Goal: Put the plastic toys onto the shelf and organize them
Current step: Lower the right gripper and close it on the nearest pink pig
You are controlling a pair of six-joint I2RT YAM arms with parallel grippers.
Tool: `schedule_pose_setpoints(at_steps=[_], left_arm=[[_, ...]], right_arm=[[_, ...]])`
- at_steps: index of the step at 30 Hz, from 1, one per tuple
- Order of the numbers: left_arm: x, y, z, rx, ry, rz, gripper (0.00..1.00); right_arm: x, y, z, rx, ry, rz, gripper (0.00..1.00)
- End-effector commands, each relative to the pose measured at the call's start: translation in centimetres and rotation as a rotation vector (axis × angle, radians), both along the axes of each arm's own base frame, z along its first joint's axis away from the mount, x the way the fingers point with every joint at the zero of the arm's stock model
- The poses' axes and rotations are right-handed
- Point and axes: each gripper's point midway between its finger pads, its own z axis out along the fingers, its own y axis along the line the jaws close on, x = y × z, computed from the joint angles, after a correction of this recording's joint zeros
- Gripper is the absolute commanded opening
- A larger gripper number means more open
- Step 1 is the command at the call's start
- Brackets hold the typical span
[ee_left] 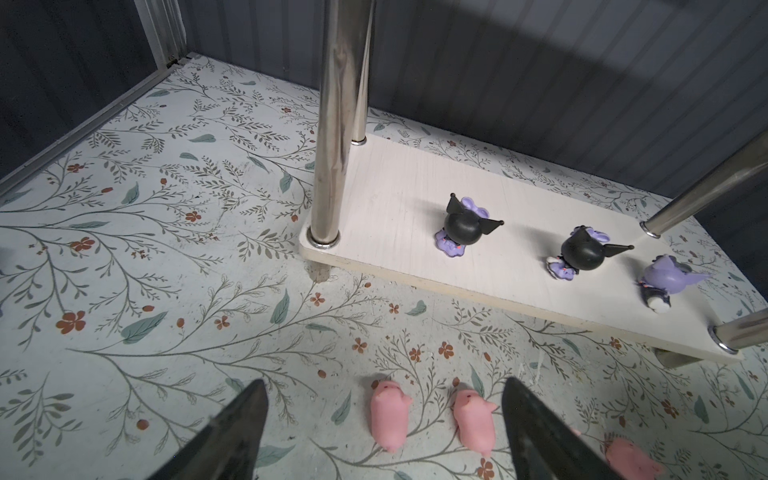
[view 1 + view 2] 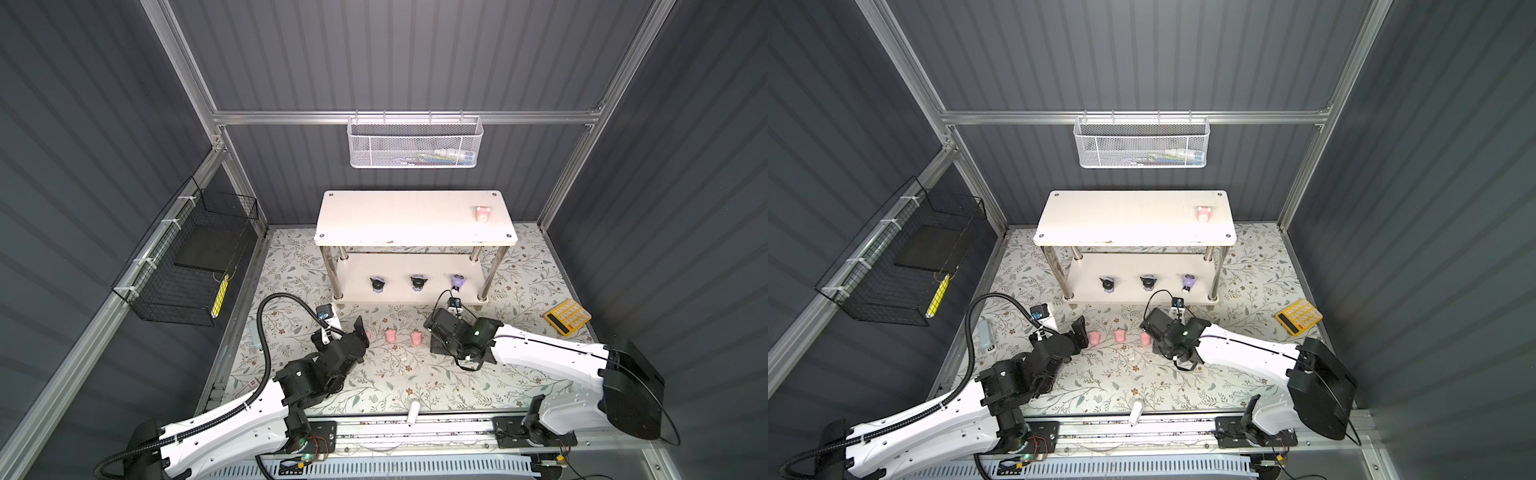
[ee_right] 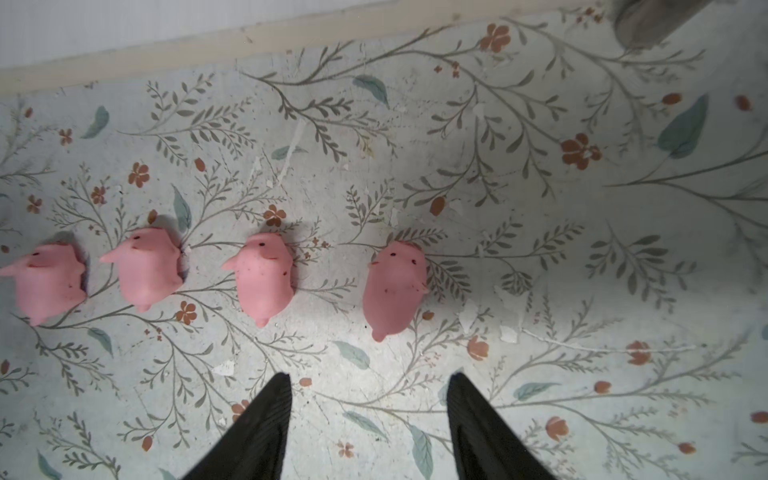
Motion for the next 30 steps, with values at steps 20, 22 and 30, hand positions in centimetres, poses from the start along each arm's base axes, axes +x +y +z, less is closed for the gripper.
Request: schedule_pose_setpoints(at_steps=[20,22,30], left_arm=[[-0.3,1.4,-0.7,-0.008,0.009,0.045,0.88],[-0.3,1.4,-0.7,-0.006,0.009,0.046,0.88],[-0.3,1.5,-0.8,-0.004,0.01,0.054,0.88]], right_arm=[[0.9,0.1,-3.9,0.011,0.121,-0.112,0.6],[1.0,-0.2,-4.1,0.007,0.119,-0.126,0.59],[1.2,-0.5,-5.3,-0.017,0.139,-0.133,0.56]])
